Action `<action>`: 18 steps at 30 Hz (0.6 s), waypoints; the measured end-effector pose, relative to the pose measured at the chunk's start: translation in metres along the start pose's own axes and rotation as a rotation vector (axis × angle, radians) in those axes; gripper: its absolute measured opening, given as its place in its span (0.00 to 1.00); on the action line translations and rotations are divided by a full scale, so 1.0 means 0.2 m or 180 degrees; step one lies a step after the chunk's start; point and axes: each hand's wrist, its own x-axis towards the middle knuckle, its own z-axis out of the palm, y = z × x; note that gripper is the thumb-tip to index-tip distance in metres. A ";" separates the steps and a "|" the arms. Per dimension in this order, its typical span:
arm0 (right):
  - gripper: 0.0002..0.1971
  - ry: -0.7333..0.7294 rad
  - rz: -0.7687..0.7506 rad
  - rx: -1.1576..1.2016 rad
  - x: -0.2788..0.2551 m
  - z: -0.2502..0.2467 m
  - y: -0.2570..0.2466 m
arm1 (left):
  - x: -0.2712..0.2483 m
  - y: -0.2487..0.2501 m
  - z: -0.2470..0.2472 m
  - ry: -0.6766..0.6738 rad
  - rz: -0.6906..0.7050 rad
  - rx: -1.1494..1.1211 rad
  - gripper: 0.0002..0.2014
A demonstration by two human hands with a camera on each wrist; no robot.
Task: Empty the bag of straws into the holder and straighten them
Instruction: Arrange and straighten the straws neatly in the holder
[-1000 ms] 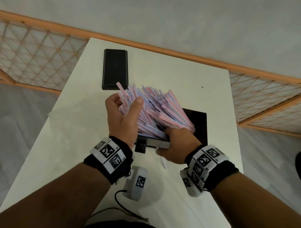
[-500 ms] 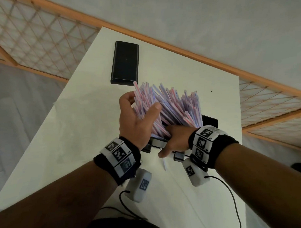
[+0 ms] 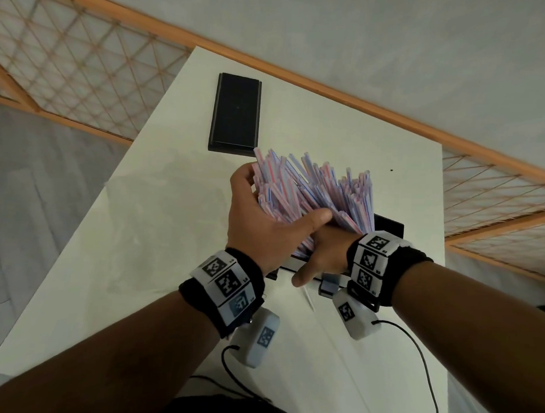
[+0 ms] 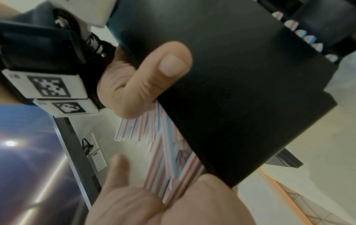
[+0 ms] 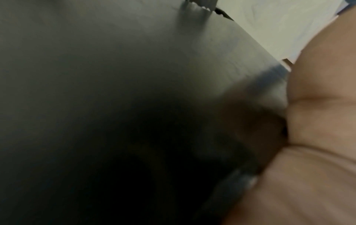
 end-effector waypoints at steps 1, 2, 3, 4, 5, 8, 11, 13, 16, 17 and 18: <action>0.62 0.0012 -0.0058 0.0034 -0.01 0.00 0.00 | 0.00 0.00 0.01 0.0065 -0.0007 0.0021 0.45; 0.60 0.0047 -0.0137 0.0095 -0.02 -0.01 0.00 | 0.01 0.01 0.01 0.0137 -0.0006 0.0042 0.43; 0.56 0.0133 -0.0240 0.0158 -0.03 -0.01 0.00 | 0.01 0.01 0.02 0.0198 0.0001 0.0052 0.41; 0.51 0.0247 -0.0366 0.0214 -0.05 -0.01 0.00 | 0.02 0.01 0.02 0.0244 0.0001 0.0040 0.40; 0.45 0.0340 -0.0484 0.0258 -0.08 -0.02 -0.01 | 0.02 0.01 0.03 0.0284 -0.0002 0.0019 0.40; 0.33 0.0575 -0.0625 0.0336 -0.15 -0.03 -0.01 | 0.04 0.00 0.03 0.0343 -0.0020 0.0035 0.44; 0.43 0.0913 -0.0417 0.0140 -0.18 -0.01 0.03 | 0.04 -0.01 0.04 0.0354 -0.0052 0.0286 0.43; 0.45 0.1118 -0.0292 -0.0144 -0.22 0.02 0.06 | 0.04 -0.01 0.05 0.0382 -0.0078 0.0394 0.41; 0.37 0.1605 -0.0522 -0.0352 -0.30 0.07 0.12 | 0.05 -0.02 0.06 0.0380 -0.0109 0.0482 0.41; 0.33 0.1846 -0.0625 -0.0321 -0.32 0.09 0.14 | 0.05 -0.02 0.06 0.0379 -0.0131 0.0485 0.41; 0.27 0.2060 -0.0718 -0.0292 -0.33 0.11 0.15 | 0.05 -0.01 0.06 0.0378 -0.0156 0.0476 0.40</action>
